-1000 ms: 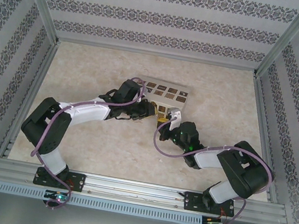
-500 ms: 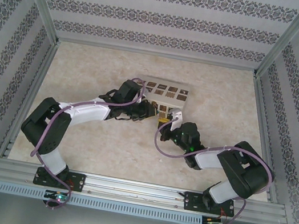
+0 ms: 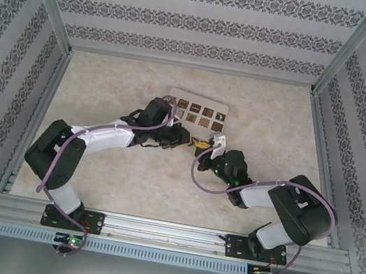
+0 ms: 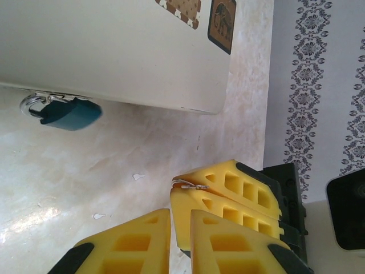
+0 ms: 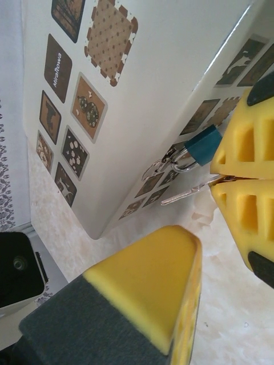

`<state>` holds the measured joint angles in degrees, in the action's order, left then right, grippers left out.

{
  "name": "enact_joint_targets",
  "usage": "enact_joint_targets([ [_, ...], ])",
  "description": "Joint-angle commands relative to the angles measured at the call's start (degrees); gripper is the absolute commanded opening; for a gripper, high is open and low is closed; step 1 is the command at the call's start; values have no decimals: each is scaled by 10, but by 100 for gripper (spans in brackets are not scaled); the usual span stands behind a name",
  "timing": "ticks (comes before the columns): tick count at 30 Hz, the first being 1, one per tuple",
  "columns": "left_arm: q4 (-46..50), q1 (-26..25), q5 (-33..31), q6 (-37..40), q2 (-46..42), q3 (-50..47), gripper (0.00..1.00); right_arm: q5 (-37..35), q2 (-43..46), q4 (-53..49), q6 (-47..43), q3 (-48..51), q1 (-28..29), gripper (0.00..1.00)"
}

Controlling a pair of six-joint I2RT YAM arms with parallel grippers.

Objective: Unlock the padlock with the key

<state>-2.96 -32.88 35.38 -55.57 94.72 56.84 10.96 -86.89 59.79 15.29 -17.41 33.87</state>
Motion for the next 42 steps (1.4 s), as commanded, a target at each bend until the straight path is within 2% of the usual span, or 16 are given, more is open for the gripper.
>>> enact_joint_targets([
  [1,-3,6,-9,2,-28,-14,17,0,19,7,7,10,-3,0],
  [5,1,9,-16,9,-34,-17,18,0,30,-9,4,8,-5,0],
  [9,11,11,-31,23,-42,-22,23,-1,41,-27,4,4,-10,0],
  [15,35,12,-68,64,-52,-38,36,16,62,-78,15,-13,-26,0],
  [18,34,12,-87,85,-54,-51,45,39,70,-104,33,-19,-41,0],
  [22,27,12,-128,122,-58,-70,57,85,73,-155,75,-64,-76,0],
  [26,4,12,-170,166,-57,-87,64,139,56,-207,122,-111,-118,0],
  [35,-108,11,-209,192,-63,-136,66,252,-61,-239,173,-235,-173,0],
  [42,-145,10,-223,224,-75,-157,68,226,-117,-279,168,-265,-170,0],
])
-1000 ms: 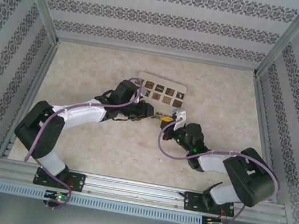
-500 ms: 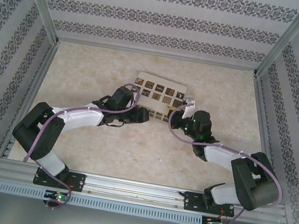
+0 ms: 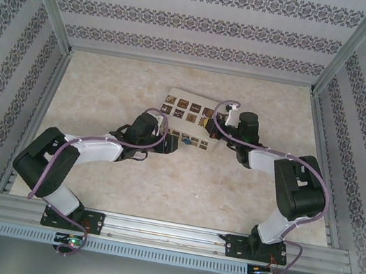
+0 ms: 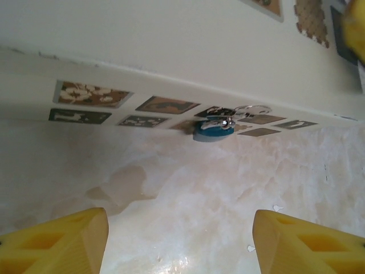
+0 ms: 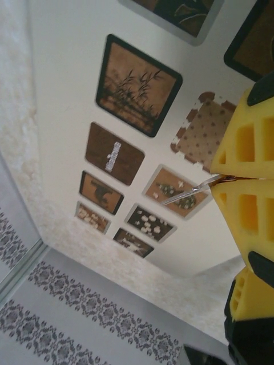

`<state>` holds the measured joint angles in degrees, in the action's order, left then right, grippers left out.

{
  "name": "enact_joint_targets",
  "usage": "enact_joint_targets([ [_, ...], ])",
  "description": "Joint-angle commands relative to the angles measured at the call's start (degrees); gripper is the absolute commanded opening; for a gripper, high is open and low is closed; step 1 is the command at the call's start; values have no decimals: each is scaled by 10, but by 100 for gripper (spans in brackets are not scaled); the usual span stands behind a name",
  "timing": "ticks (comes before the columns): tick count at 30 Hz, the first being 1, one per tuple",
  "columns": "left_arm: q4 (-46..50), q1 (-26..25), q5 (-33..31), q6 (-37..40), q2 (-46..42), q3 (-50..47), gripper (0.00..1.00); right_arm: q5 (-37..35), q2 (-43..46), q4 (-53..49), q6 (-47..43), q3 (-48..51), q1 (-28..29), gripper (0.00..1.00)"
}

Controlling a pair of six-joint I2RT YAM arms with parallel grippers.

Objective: Unlock the padlock with the key

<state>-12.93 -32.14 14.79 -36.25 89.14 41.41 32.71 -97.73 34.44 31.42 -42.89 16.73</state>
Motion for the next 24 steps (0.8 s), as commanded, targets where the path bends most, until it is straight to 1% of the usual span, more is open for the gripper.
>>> enact_joint_targets([
  [1,-45,3,-19,37,-20,-4,68,1,-10,-38,3,-8,5,0],
  [5,-50,3,-24,45,-19,-7,70,-36,-4,-106,-23,2,25,0],
  [10,-74,3,-14,49,-10,-14,70,-39,-4,-92,16,40,41,0],
  [16,-118,3,-2,53,3,-31,70,-40,-5,-51,62,70,69,0],
  [24,-171,4,7,61,37,-52,69,-65,21,-71,54,70,75,0],
])
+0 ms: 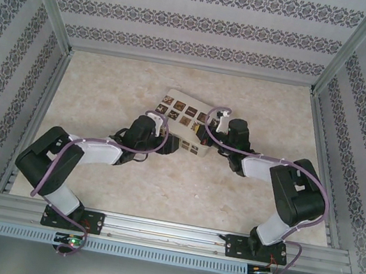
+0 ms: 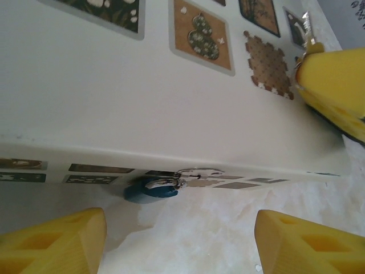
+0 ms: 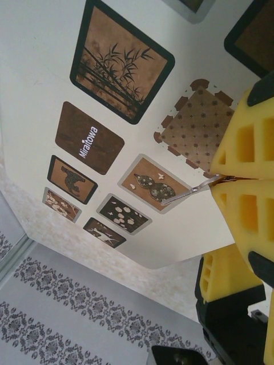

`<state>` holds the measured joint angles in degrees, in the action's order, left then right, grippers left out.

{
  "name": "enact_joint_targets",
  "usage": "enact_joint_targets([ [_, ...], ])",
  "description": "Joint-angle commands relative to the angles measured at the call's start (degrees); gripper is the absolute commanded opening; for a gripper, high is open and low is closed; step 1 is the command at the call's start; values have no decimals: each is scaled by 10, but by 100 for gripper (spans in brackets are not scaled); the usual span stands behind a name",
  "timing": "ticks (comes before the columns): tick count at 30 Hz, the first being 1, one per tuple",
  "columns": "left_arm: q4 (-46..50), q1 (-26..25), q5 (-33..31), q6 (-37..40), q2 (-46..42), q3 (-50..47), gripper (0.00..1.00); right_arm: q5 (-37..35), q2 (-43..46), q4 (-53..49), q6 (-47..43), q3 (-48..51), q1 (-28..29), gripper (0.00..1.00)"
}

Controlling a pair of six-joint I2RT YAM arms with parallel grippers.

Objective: Unlock the padlock with the key

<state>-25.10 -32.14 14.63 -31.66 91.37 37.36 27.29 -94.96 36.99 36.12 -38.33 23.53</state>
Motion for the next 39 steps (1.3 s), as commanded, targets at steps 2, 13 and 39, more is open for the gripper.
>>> enact_joint_targets([
  [2,-69,4,11,16,27,-18,69,-12,-7,-101,4,22,6,0],
  [13,-141,5,29,42,90,-15,68,-14,-8,-102,-6,24,4,0],
  [39,-149,13,106,63,171,45,53,1,-12,-97,-15,9,3,0],
])
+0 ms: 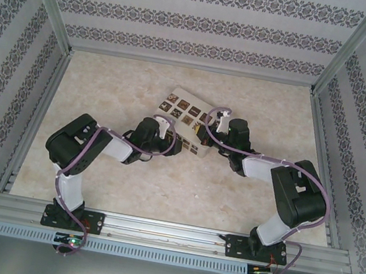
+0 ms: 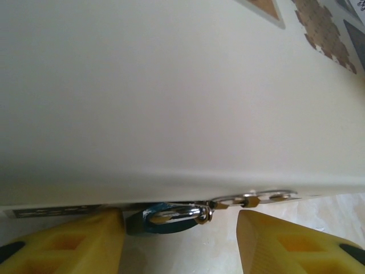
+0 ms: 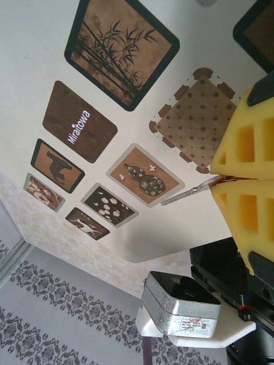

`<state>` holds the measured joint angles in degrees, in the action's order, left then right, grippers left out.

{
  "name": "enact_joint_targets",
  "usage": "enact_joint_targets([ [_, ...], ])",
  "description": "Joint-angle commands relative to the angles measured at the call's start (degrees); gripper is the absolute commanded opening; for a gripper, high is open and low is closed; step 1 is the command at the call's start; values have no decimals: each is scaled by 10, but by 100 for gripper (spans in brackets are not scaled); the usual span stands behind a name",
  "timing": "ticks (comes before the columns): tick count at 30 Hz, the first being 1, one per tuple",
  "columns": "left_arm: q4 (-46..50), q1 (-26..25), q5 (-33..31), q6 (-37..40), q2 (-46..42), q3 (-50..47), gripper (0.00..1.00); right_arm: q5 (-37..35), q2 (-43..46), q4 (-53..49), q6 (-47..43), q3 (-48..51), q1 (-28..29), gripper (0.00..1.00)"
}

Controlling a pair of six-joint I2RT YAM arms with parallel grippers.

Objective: Unlock the padlock with the key

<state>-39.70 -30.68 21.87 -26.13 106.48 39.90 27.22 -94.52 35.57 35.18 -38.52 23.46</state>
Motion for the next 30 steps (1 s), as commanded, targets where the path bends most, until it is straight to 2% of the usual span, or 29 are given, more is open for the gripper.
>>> enact_joint_targets([
  [1,-2,-2,36,6,22,21,51,2,-16,-84,-6,11,4,0],
  [19,7,-8,34,0,40,42,42,3,-12,-82,-6,12,4,0],
  [30,10,-12,13,-1,32,41,32,4,20,-80,1,11,4,0],
])
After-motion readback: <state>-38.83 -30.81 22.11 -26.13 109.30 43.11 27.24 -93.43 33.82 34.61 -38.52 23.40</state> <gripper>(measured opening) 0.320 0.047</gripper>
